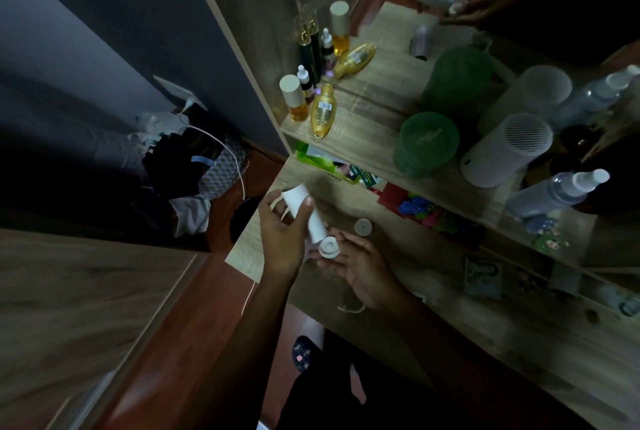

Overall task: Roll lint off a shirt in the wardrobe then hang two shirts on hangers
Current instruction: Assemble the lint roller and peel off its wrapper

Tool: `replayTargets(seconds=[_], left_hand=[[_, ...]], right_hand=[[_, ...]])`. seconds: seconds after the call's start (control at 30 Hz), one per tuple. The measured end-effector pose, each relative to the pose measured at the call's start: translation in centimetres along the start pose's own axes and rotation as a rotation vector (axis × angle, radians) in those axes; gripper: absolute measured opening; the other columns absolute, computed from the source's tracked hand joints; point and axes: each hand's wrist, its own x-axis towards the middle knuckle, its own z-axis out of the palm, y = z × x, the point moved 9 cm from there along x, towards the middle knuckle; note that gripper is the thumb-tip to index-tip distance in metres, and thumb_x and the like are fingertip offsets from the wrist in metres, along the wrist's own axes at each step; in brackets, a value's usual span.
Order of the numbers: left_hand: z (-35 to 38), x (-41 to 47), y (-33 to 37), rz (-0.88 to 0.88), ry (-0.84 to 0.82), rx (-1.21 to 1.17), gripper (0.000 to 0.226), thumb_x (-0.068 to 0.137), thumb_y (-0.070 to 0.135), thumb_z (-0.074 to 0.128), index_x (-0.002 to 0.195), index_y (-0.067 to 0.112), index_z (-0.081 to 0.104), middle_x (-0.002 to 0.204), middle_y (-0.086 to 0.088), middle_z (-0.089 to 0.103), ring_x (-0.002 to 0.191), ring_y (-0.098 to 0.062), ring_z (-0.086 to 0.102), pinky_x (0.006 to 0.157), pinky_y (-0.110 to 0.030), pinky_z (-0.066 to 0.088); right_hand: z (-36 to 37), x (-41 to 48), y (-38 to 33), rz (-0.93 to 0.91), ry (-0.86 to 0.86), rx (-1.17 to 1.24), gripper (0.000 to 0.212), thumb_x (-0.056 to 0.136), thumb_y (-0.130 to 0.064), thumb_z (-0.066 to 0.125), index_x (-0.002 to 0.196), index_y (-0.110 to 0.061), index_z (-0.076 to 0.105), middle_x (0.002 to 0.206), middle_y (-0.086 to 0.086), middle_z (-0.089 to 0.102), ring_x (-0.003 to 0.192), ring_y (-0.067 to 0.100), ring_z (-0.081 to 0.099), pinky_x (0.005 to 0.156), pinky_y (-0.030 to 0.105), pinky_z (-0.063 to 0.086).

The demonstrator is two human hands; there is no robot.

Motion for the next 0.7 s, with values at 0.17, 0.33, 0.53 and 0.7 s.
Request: replayTargets(seconds=[0.17,0.33,0.53,0.7], left_hand=[[3.4,2.8,0.4,0.269,-0.246,0.442,0.046,0.076,0.023,0.082,0.115,0.01,0.062,0.113,-0.003,0.068,0.104,-0.016,0.064,0.084,-0.029,0.054],[9.5,3.4,-0.8,0.626,-0.52,1.032,0.055,0.072,0.026,0.081,0.123,0.018,0.064,0.121,-0.004,0.068,0.111,-0.023,0.062,0.095,-0.042,0.047],[13.2,5.2,-5.6,0.654,-0.598,1.453,0.05,0.085,0.028,0.067,0.134,0.027,0.056,0.131,-0.004,0.062,0.121,-0.027,0.054,0.097,-0.044,0.036],[14.3,6.3,-7.6,0.636,-0.557,1.516,0.05,0.085,0.033,0.068,0.132,0.025,0.053,0.123,-0.008,0.065,0.115,-0.03,0.057,0.098,-0.045,0.038]], right_hand=[[-3.5,0.5,-0.5,-0.026,0.156,0.019,0.027,0.102,-0.012,0.046,0.124,0.001,0.056,0.117,0.02,0.066,0.109,0.038,0.066,0.087,0.041,0.057],[-7.2,0.5,-0.1,-0.051,0.357,-0.058,0.028,0.096,-0.024,0.058,0.119,-0.007,0.064,0.12,0.017,0.067,0.105,0.029,0.069,0.08,0.036,0.06],[-9.0,-0.7,-1.3,-0.17,0.428,-0.138,0.01,0.091,-0.022,0.066,0.098,-0.021,0.073,0.107,0.007,0.073,0.1,0.022,0.07,0.087,0.041,0.059],[-10.4,-1.2,-0.9,-0.177,0.48,-0.184,0.02,0.086,-0.028,0.073,0.102,-0.017,0.074,0.097,0.001,0.077,0.096,0.019,0.072,0.085,0.041,0.06]])
